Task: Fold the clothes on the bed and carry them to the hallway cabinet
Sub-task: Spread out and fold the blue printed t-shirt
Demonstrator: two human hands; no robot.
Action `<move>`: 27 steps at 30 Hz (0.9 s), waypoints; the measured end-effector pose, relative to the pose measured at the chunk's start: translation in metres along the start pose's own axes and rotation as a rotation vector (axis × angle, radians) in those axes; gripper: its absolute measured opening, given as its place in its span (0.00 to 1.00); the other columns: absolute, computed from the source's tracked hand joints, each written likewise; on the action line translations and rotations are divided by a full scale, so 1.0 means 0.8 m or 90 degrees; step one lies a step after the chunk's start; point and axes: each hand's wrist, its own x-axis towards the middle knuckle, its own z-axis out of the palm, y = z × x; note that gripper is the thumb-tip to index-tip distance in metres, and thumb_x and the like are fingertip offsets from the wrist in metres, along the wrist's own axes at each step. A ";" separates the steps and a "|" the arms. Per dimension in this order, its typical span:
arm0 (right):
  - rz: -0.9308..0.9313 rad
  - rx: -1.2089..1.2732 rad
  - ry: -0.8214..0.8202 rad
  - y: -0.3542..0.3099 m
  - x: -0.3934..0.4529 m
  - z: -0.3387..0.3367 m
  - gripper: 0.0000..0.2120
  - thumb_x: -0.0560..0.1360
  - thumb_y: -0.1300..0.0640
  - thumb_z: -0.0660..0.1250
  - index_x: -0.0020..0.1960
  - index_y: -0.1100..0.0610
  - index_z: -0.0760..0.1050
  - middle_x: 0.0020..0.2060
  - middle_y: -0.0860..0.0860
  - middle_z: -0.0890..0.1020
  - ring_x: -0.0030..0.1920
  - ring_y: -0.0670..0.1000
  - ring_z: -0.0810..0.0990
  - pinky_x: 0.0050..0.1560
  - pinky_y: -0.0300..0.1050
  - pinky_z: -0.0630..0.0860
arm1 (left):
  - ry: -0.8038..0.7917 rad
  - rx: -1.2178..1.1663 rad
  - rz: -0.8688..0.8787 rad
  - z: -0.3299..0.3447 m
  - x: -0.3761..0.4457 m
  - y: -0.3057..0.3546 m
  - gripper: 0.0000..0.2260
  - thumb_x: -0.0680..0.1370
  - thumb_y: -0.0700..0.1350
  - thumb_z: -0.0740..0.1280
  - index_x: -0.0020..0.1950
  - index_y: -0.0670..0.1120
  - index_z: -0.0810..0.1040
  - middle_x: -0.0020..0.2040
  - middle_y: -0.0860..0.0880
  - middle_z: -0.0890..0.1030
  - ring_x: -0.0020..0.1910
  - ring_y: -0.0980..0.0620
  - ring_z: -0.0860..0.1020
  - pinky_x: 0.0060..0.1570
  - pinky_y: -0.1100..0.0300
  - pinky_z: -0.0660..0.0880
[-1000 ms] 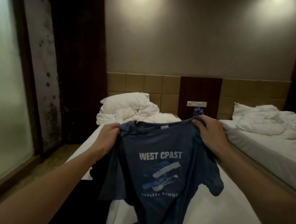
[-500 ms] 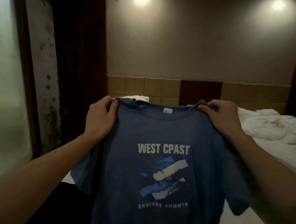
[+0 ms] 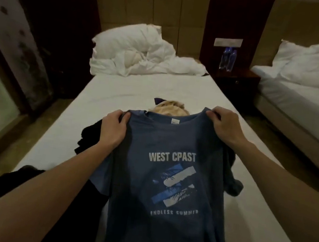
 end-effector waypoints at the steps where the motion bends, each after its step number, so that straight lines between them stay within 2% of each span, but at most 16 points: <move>1: 0.004 -0.004 -0.021 0.016 0.011 0.024 0.12 0.81 0.55 0.64 0.45 0.62 0.79 0.41 0.58 0.82 0.41 0.56 0.77 0.43 0.48 0.71 | -0.016 0.004 -0.010 0.024 0.010 -0.016 0.16 0.83 0.43 0.62 0.35 0.43 0.68 0.32 0.50 0.71 0.36 0.48 0.70 0.35 0.57 0.54; 3: 0.025 -0.016 -0.071 0.050 0.029 0.075 0.13 0.80 0.54 0.65 0.43 0.62 0.78 0.39 0.57 0.81 0.41 0.56 0.78 0.42 0.50 0.72 | -0.057 0.025 -0.039 0.074 0.028 -0.056 0.14 0.84 0.43 0.60 0.38 0.42 0.70 0.35 0.47 0.73 0.38 0.46 0.72 0.36 0.57 0.56; 6: 0.068 -0.029 -0.124 0.102 0.041 0.145 0.13 0.80 0.53 0.64 0.39 0.59 0.75 0.37 0.55 0.79 0.40 0.56 0.77 0.39 0.47 0.66 | -0.105 0.069 -0.090 0.145 0.037 -0.121 0.13 0.84 0.46 0.59 0.42 0.43 0.73 0.41 0.43 0.78 0.45 0.42 0.76 0.41 0.50 0.69; 8: 0.087 -0.033 -0.150 0.133 0.042 0.186 0.14 0.81 0.53 0.64 0.39 0.59 0.75 0.37 0.55 0.79 0.41 0.57 0.77 0.40 0.48 0.67 | -0.126 0.107 -0.099 0.182 0.031 -0.152 0.11 0.83 0.47 0.59 0.45 0.44 0.75 0.43 0.42 0.80 0.46 0.40 0.78 0.44 0.46 0.75; 11: 0.099 -0.051 -0.194 0.170 0.034 0.233 0.14 0.80 0.53 0.64 0.40 0.59 0.76 0.41 0.58 0.81 0.44 0.59 0.78 0.43 0.51 0.72 | -0.140 0.147 -0.097 0.218 0.016 -0.184 0.10 0.82 0.47 0.61 0.47 0.44 0.77 0.45 0.42 0.82 0.46 0.41 0.79 0.45 0.46 0.76; 14: 0.099 -0.085 -0.235 0.194 0.015 0.261 0.14 0.80 0.52 0.63 0.38 0.54 0.69 0.39 0.58 0.79 0.43 0.61 0.78 0.42 0.53 0.72 | -0.156 0.194 -0.088 0.235 0.004 -0.206 0.10 0.82 0.50 0.61 0.48 0.45 0.78 0.47 0.44 0.82 0.48 0.42 0.79 0.46 0.46 0.76; 18: 0.109 -0.184 -0.241 0.196 0.004 0.270 0.12 0.80 0.48 0.62 0.45 0.56 0.68 0.46 0.60 0.78 0.49 0.63 0.76 0.45 0.56 0.73 | -0.152 0.221 -0.050 0.232 0.004 -0.203 0.08 0.81 0.49 0.62 0.48 0.45 0.76 0.49 0.44 0.80 0.50 0.42 0.77 0.47 0.47 0.75; 21: 0.151 -0.210 -0.231 0.184 0.002 0.256 0.19 0.80 0.43 0.61 0.58 0.59 0.72 0.55 0.60 0.77 0.57 0.62 0.74 0.52 0.56 0.72 | -0.171 0.271 -0.046 0.210 -0.001 -0.190 0.08 0.80 0.48 0.64 0.53 0.43 0.73 0.53 0.42 0.77 0.55 0.40 0.75 0.51 0.47 0.71; 23: 0.209 -0.230 -0.232 0.177 -0.007 0.236 0.24 0.81 0.40 0.57 0.66 0.58 0.70 0.62 0.59 0.76 0.62 0.62 0.72 0.59 0.57 0.69 | -0.206 0.327 -0.072 0.189 -0.012 -0.182 0.14 0.79 0.49 0.65 0.58 0.42 0.71 0.58 0.41 0.75 0.59 0.39 0.73 0.53 0.47 0.71; 27: 0.392 -0.219 -0.274 0.184 -0.044 0.182 0.23 0.82 0.46 0.51 0.68 0.60 0.67 0.67 0.61 0.71 0.66 0.64 0.68 0.65 0.60 0.66 | -0.308 0.428 -0.093 0.144 -0.044 -0.166 0.28 0.76 0.57 0.68 0.66 0.39 0.68 0.63 0.40 0.70 0.63 0.40 0.69 0.57 0.48 0.71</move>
